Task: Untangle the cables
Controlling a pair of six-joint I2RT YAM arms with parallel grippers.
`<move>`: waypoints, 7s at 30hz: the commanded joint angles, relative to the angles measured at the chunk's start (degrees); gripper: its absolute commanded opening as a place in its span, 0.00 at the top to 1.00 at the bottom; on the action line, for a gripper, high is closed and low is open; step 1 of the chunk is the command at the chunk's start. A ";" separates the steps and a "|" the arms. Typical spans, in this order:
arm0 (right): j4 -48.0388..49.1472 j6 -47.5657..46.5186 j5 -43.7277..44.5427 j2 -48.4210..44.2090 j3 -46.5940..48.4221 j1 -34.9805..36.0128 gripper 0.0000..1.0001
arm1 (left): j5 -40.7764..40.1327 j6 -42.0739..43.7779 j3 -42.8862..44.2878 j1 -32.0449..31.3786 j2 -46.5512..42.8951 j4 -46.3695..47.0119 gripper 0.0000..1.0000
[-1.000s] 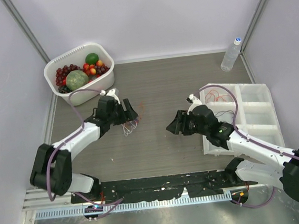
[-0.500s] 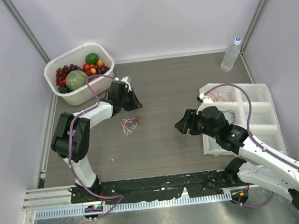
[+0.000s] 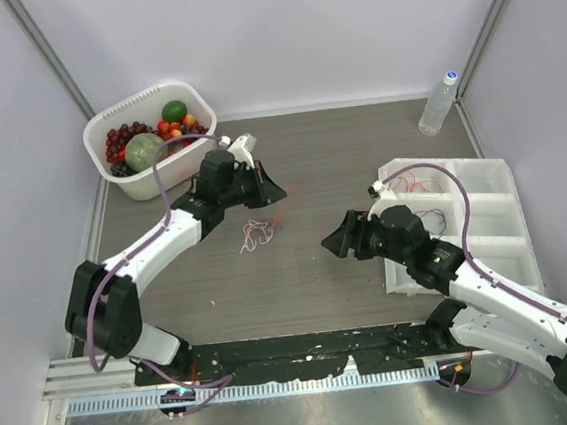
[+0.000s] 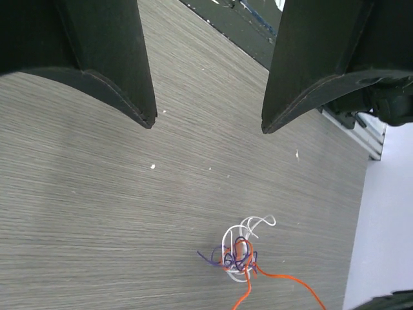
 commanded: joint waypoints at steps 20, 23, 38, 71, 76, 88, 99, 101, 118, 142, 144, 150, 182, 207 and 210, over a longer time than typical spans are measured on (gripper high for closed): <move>19.60 -14.57 16.37 13.51 16.61 13.38 0.25 | 10.27 -19.04 13.20 -3.79 -21.13 7.59 1.00; 24.61 -13.69 11.73 13.86 14.33 13.38 0.25 | 10.01 -20.10 13.20 -3.79 -21.48 8.66 1.00; 18.77 -15.87 18.56 8.59 11.24 14.61 0.26 | 9.83 -20.19 12.23 -3.88 -24.03 9.01 1.00; 44.51 -2.34 14.34 42.44 6.50 14.87 0.52 | -3.35 -0.51 37.12 -3.70 -25.08 -13.49 1.00; 39.68 -4.28 18.47 37.51 4.39 14.78 0.41 | -4.23 -1.21 32.81 -3.79 -26.31 -11.83 1.00; 0.35 -9.21 29.17 8.28 12.90 14.70 0.31 | 2.44 -2.69 22.89 -3.79 -25.87 -11.22 1.00; -21.15 -0.06 34.65 -16.54 12.39 14.70 0.31 | 12.38 -17.37 3.81 -7.21 -16.13 12.07 1.00; -22.38 0.55 34.91 -16.90 12.04 14.70 0.31 | 12.29 -19.13 2.31 -8.62 -12.27 15.15 1.00; -13.34 0.73 29.46 -0.93 10.10 14.70 0.31 | 3.68 -7.73 -6.92 -11.26 -3.28 6.21 0.40; -9.91 -19.92 11.98 42.33 23.73 12.68 0.37 | -21.62 2.66 -29.25 -7.48 -30.00 6.28 0.23; -9.30 -20.01 10.84 42.86 23.46 12.68 0.40 | -23.38 3.54 -29.86 -8.44 -29.92 6.72 0.23; -6.93 -20.45 8.72 42.51 22.06 13.02 0.43 | -27.60 5.56 -33.11 -11.61 -28.69 11.46 0.24; -17.01 -7.90 18.62 12.73 25.30 -2.12 0.99 | -33.59 7.76 -32.85 -15.83 -26.40 11.12 0.24; -15.62 3.01 -0.87 19.39 27.77 -43.22 0.99 | -32.88 7.49 -33.12 -16.01 -27.90 10.94 0.24; -15.27 4.07 1.15 21.85 27.59 -44.63 0.99 | -32.97 7.49 -33.20 -16.01 -27.63 11.03 0.24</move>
